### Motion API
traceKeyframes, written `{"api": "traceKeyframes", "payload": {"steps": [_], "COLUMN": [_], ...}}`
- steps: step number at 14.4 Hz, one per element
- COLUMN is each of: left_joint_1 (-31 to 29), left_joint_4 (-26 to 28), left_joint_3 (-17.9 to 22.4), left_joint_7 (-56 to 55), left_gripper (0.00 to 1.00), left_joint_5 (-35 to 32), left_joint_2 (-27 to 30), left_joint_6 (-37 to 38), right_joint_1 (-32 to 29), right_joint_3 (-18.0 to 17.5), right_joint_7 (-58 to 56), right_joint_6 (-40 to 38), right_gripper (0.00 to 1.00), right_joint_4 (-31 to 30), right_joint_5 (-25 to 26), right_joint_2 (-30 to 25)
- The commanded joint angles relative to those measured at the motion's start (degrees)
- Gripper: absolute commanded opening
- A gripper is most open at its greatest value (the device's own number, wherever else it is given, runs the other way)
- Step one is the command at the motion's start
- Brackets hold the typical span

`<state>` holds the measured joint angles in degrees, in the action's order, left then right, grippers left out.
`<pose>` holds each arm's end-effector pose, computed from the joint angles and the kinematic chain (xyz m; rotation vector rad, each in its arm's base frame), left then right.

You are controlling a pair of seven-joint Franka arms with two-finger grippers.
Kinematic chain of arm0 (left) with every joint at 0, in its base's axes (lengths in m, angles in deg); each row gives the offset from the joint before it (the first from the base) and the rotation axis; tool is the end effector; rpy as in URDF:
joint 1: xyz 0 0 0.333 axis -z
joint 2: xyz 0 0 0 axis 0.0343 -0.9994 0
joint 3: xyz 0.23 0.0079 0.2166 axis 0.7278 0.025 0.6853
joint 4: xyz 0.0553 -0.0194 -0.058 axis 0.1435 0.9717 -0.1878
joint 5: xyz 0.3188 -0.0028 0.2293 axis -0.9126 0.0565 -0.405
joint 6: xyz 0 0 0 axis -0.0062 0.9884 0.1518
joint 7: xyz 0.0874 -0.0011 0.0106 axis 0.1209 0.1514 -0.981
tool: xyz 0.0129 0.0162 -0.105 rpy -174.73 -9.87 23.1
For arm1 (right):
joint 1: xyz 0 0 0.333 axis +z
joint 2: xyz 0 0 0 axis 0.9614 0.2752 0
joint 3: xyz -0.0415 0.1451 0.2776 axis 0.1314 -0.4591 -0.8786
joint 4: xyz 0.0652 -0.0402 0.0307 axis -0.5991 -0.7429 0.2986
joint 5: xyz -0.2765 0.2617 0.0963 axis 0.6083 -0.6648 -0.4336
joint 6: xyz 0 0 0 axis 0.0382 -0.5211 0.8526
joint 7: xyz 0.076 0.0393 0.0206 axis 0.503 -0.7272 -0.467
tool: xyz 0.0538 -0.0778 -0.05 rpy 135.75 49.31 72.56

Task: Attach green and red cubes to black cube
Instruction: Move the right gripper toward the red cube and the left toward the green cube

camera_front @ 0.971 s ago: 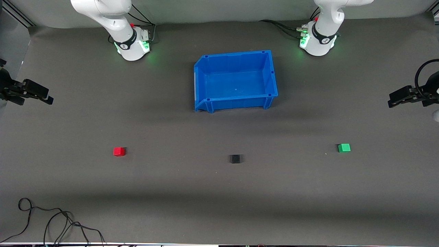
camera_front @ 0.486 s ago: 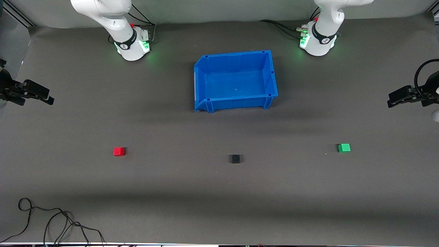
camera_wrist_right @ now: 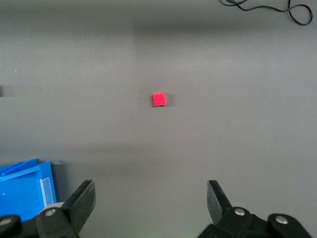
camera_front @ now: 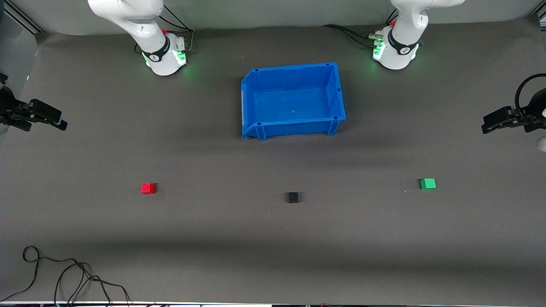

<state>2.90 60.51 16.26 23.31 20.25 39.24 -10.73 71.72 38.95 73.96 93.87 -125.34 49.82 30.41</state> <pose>0.5832 0.0052 0.6187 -3.1160 -0.0241 0.1185 0.5588 -0.0210 0.6391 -3.1069 0.0544 0.0160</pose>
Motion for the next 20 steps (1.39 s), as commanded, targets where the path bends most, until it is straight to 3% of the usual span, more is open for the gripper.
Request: {"api": "traceKeyframes", "payload": {"steps": [1, 4, 10, 14, 17, 20], "left_joint_1": [0.1, -0.2, -2.7, -3.0, -2.6, -2.5], "left_joint_4": [2.0, 4.9, 4.5, 4.9, 6.9, 10.8], "left_joint_3": [0.3, 0.4, 0.7, 0.7, 0.7, 0.7], "left_joint_7": [-0.8, -11.0, -21.4, -29.4, -46.0, -53.1], "left_gripper": [1.00, 1.00, 1.00, 1.00, 1.00, 1.00], "left_joint_5": [-0.2, -1.4, -2.4, -2.5, -1.5, -1.6], "left_joint_2": [0.3, -1.1, -6.4, -8.8, -10.3, -10.8], "left_joint_6": [-2.0, -4.3, -5.7, -8.2, -9.2, -11.1], "right_joint_1": [0.5, 0.5, 0.6, -0.4, -2.0, -2.5], "right_joint_3": [0.1, 0.1, 0.1, 0.5, 2.1, 6.1], "right_joint_7": [-0.4, -0.5, -1.7, -1.6, 0.9, 9.0], "right_joint_6": [-1.4, -1.7, -2.0, -2.5, -2.1, -2.0], "right_gripper": [1.00, 1.00, 1.00, 1.00, 0.99, 0.99], "right_joint_4": [1.9, 1.9, 1.1, 1.1, 1.2, 1.1], "right_joint_5": [1.1, 1.2, 1.4, 0.9, 0.2, -7.3], "right_joint_2": [0.9, 0.8, 1.0, 5.3, 9.1, 13.2]}}
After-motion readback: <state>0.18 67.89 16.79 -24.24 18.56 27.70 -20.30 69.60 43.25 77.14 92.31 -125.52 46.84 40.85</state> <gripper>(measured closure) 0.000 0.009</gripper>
